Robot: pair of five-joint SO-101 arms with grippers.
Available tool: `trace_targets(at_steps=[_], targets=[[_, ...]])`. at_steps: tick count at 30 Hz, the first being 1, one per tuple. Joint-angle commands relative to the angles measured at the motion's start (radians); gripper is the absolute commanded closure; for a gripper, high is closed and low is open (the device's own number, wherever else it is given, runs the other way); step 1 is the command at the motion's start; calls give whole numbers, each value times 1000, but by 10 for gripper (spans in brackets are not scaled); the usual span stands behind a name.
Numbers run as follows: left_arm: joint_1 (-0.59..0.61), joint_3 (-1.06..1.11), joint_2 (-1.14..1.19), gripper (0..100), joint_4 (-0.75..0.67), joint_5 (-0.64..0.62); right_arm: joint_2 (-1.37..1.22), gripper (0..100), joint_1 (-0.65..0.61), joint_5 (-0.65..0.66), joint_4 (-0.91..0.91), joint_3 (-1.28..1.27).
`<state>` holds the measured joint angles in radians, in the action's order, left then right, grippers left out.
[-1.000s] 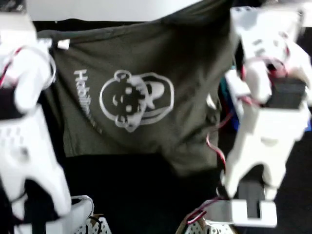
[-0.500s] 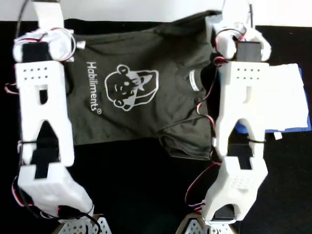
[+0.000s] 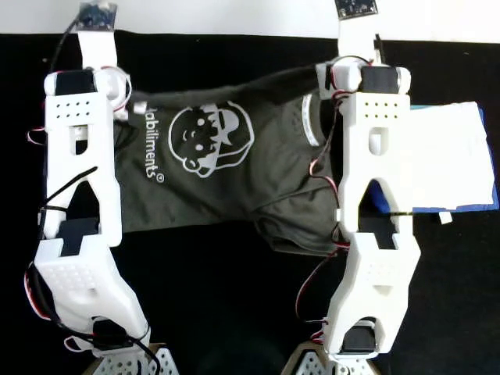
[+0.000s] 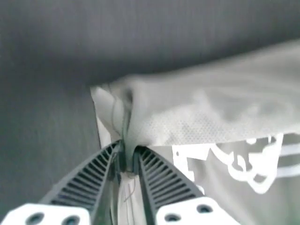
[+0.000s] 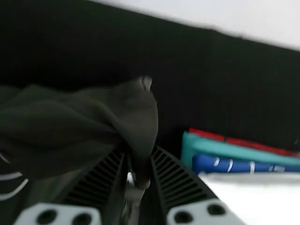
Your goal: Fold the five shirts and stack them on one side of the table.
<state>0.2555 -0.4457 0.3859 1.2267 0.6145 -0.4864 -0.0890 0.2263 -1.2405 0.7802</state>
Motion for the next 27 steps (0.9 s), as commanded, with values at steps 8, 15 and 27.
trace_targets(at_steps=[8,15,27], targets=[[8,-7,-4,992,157,80,4,992,-1,-2,-102,5],[13,-13,-2,990,-3,109,4,992,-1,-2,-64,8],[122,-10,236,895,-620,46,-65,992,-4,-6,19,13]])
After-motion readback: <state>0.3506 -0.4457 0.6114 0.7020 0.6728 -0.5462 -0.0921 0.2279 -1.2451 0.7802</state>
